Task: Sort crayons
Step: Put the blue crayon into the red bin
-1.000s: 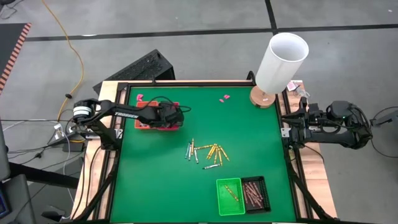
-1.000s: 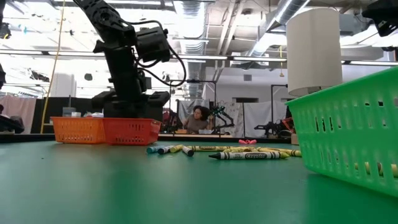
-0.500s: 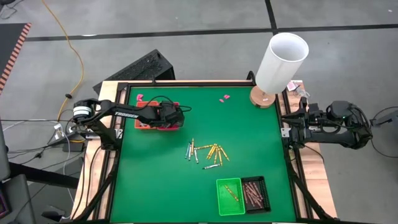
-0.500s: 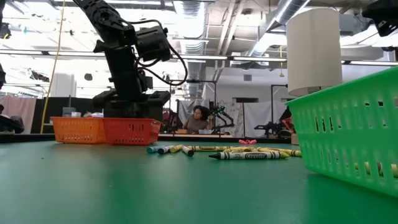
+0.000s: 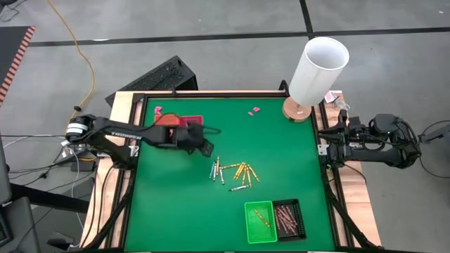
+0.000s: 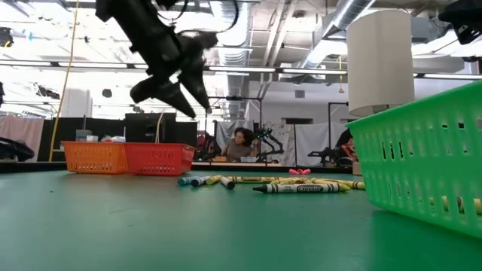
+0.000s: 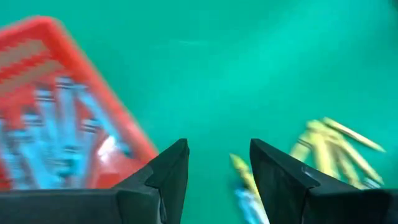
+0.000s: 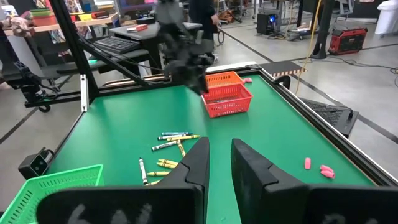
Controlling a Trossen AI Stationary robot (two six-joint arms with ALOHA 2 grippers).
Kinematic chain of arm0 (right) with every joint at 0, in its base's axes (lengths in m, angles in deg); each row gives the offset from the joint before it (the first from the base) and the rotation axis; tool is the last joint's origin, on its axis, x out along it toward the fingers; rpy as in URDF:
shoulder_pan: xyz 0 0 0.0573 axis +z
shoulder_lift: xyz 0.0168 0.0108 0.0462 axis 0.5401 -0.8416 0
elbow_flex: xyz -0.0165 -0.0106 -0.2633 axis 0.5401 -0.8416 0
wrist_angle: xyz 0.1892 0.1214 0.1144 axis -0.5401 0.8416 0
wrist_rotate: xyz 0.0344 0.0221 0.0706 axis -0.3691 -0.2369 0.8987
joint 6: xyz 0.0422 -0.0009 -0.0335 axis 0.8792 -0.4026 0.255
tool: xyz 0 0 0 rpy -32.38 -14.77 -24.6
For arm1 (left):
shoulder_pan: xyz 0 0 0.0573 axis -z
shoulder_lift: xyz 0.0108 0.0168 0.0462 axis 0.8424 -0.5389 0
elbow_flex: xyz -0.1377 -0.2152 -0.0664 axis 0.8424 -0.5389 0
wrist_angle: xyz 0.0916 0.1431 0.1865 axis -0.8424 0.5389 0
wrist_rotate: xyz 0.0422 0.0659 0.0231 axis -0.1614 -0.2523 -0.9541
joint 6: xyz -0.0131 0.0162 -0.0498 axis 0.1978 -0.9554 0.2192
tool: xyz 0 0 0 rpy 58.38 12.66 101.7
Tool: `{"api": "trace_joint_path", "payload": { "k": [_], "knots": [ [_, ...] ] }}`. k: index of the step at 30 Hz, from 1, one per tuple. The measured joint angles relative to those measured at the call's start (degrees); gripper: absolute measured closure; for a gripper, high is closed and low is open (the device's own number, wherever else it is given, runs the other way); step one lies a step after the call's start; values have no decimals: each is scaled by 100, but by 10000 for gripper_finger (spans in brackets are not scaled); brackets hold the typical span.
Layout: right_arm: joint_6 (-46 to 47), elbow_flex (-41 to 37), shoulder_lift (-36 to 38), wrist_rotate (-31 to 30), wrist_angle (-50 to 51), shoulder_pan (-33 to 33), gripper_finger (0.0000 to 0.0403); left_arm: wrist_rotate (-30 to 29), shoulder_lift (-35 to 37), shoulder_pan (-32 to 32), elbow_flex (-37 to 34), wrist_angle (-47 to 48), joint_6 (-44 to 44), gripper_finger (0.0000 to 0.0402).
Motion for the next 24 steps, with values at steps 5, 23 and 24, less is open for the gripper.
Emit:
{"api": "trace_joint_path", "payload": {
  "k": [5,23,24],
  "knots": [
    [-2,0,0,-4,-1,0,335,-390,-82,833,0,-210,435,242],
    [26,0,0,-101,8,-2,335,-2083,-1504,2405,30,-529,2070,242],
    [26,0,0,-101,10,0,335,-2096,-1595,2427,80,-541,2067,242]
  ]
}}
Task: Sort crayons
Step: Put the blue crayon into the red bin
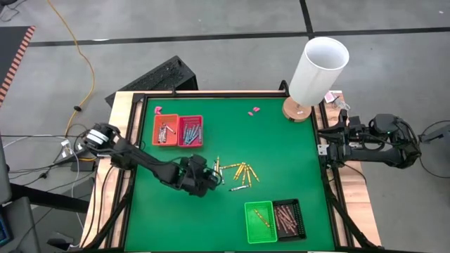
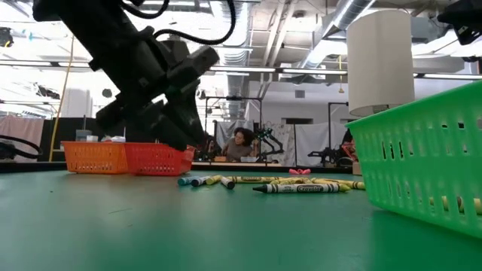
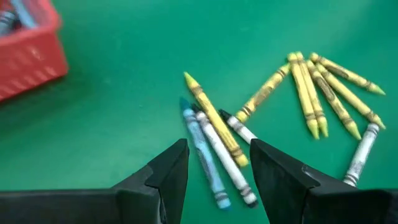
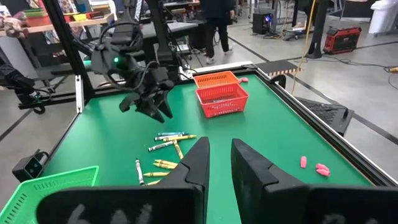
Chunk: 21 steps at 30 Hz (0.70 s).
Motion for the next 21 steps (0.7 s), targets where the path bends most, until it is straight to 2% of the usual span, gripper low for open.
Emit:
{"api": "trace_joint_path", "payload": {
  "k": [4,12,21],
  "knots": [
    [13,0,0,-2,-1,-1,335,-1,-340,43,260,73,-22,242],
    [13,0,0,-3,-2,0,335,-308,-710,39,809,935,15,242],
    [10,0,0,-4,-2,-1,335,-475,-746,159,767,1185,636,242]
  ]
}}
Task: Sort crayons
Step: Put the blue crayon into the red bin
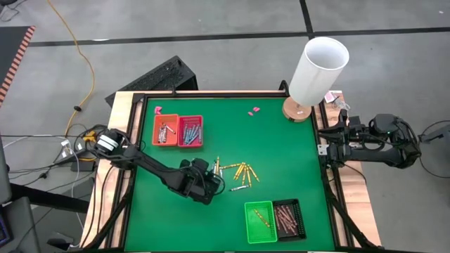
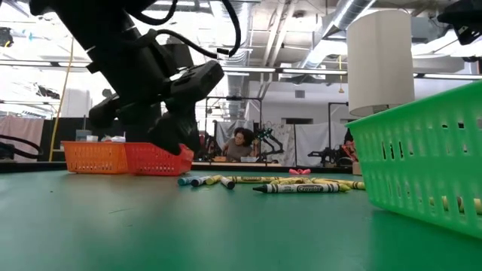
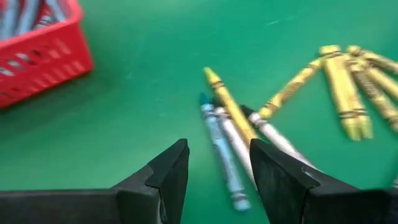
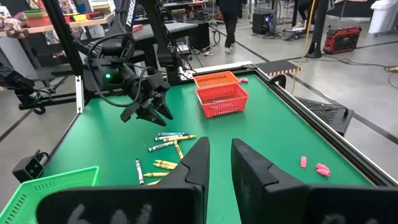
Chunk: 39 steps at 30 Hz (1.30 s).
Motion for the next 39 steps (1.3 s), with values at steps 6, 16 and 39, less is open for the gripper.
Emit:
{"api": "trace_joint_path", "payload": {
  "k": [6,16,39],
  "knots": [
    [-1,0,0,0,0,1,335,-150,0,92,4,-11,34,242],
    [-3,1,1,-2,1,-1,335,21,-361,147,16,-160,174,242],
    [1,4,7,-4,0,1,335,192,-739,162,41,-208,392,324]
  ]
}}
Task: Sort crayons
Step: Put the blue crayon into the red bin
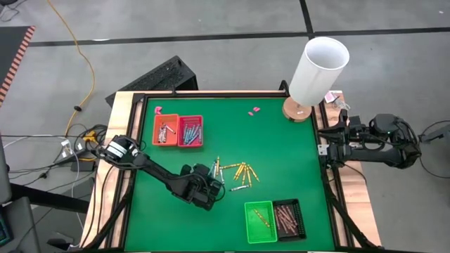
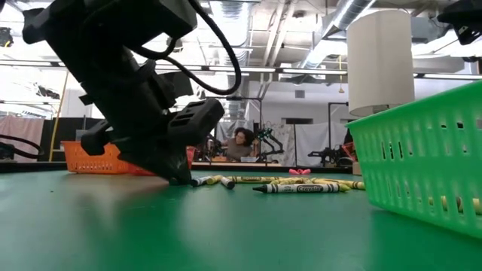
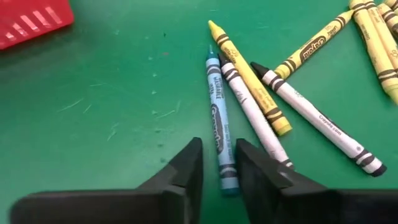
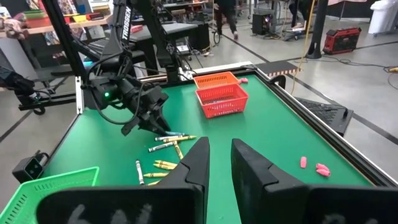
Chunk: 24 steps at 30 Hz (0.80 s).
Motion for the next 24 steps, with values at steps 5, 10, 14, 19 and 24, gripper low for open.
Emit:
{"api": "trace_joint_path", "payload": {
  "k": [5,10,14,19,24],
  "knots": [
    [2,0,0,0,0,-2,335,70,-2,-2,33,-58,-136,387],
    [1,-2,0,0,0,-2,335,67,-4,-2,33,-57,-129,391],
    [1,-2,0,0,0,-2,335,87,21,3,33,-39,-61,390],
    [0,-2,0,0,0,-2,335,182,204,2,28,4,-11,390],
    [0,-2,0,0,1,-2,335,68,465,-18,26,71,-15,390]
  ]
}}
